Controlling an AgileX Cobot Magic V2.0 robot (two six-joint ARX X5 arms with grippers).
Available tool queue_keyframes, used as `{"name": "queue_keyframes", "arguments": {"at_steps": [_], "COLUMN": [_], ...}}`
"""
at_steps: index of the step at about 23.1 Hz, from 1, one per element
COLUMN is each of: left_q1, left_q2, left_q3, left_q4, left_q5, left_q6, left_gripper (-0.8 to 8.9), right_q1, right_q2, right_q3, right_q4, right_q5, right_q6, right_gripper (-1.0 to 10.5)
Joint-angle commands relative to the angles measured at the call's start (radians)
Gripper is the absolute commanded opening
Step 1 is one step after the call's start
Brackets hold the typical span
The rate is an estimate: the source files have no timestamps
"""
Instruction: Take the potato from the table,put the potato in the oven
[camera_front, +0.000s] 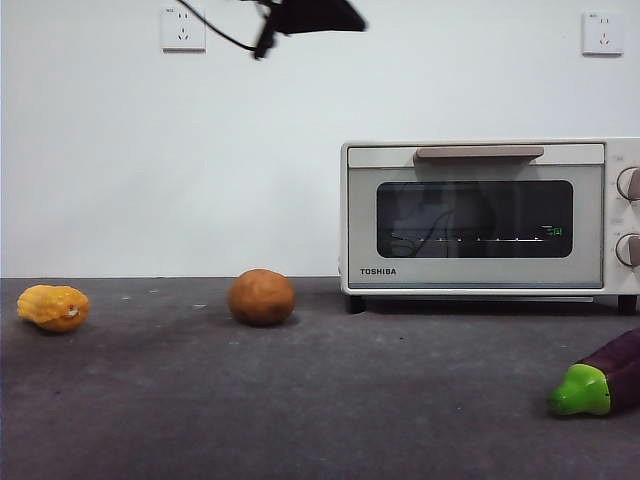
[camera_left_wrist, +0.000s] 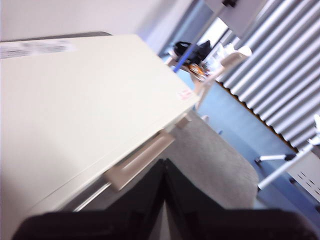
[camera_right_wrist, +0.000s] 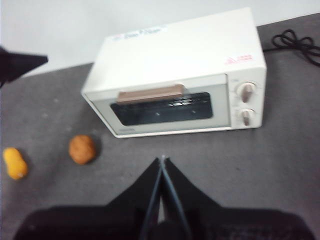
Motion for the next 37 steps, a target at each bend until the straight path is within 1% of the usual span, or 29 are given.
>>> {"name": "queue_keyframes", "arguments": {"at_steps": [1, 4, 7, 10, 13, 14, 17, 20, 23, 26, 29, 32, 35, 37], "left_q1": [-0.031, -0.063, -0.095, -0.132, -0.169, -0.186, -0.219, -0.246, -0.256, -0.256, -0.247, -0.240, -0.243, -0.243], "left_q2": [0.070, 0.134, 0.182, 0.212, 0.234, 0.240, 0.241, 0.241, 0.241, 0.252, 0.271, 0.292, 0.321, 0.324], "left_q3": [0.075, 0.145, 0.180, 0.182, 0.182, 0.182, 0.182, 0.182, 0.182, 0.182, 0.182, 0.182, 0.182, 0.182], "left_q4": [-0.033, -0.059, -0.062, -0.062, -0.051, -0.036, 0.001, 0.041, 0.059, 0.063, 0.064, 0.031, 0.010, 0.005], "left_q5": [0.003, -0.011, -0.070, -0.194, -0.329, -0.379, -0.476, -0.542, -0.552, -0.570, -0.584, -0.530, -0.531, -0.535], "left_q6": [0.014, 0.040, 0.071, 0.148, 0.259, 0.311, 0.420, 0.498, 0.590, 0.640, 0.673, 0.679, 0.704, 0.704], "left_gripper": [-0.05, -0.05, -0.05, -0.05, -0.05, -0.05, -0.05, -0.06, -0.06, -0.06, -0.07, -0.08, -0.07, -0.08], "right_q1": [0.000, 0.000, 0.000, 0.000, 0.000, 0.000, 0.000, 0.000, 0.000, 0.000, 0.001, 0.012, 0.014, 0.014], "right_q2": [0.002, 0.002, 0.008, 0.008, 0.009, 0.012, 0.018, 0.029, 0.048, 0.061, 0.066, 0.072, 0.090, 0.100], "right_q3": [0.021, 0.048, 0.072, 0.079, 0.078, 0.078, 0.078, 0.078, 0.078, 0.078, 0.078, 0.078, 0.078, 0.078], "right_q4": [-0.034, -0.096, -0.138, -0.145, -0.149, -0.153, -0.166, -0.165, -0.167, -0.168, -0.166, -0.159, -0.159, -0.160], "right_q5": [0.035, 0.051, 0.050, 0.049, 0.048, 0.042, 0.042, 0.042, 0.042, 0.041, 0.033, 0.034, 0.034, 0.034], "right_q6": [-0.034, -0.035, -0.035, -0.034, -0.021, -0.021, -0.022, -0.022, -0.021, -0.021, -0.022, -0.023, -0.023, -0.023], "right_gripper": [0.0, 0.0, 0.0, 0.0, 0.0, 0.0, 0.0, 0.0, 0.0, 0.0, 0.0, 0.0, 0.0, 0.0]}}
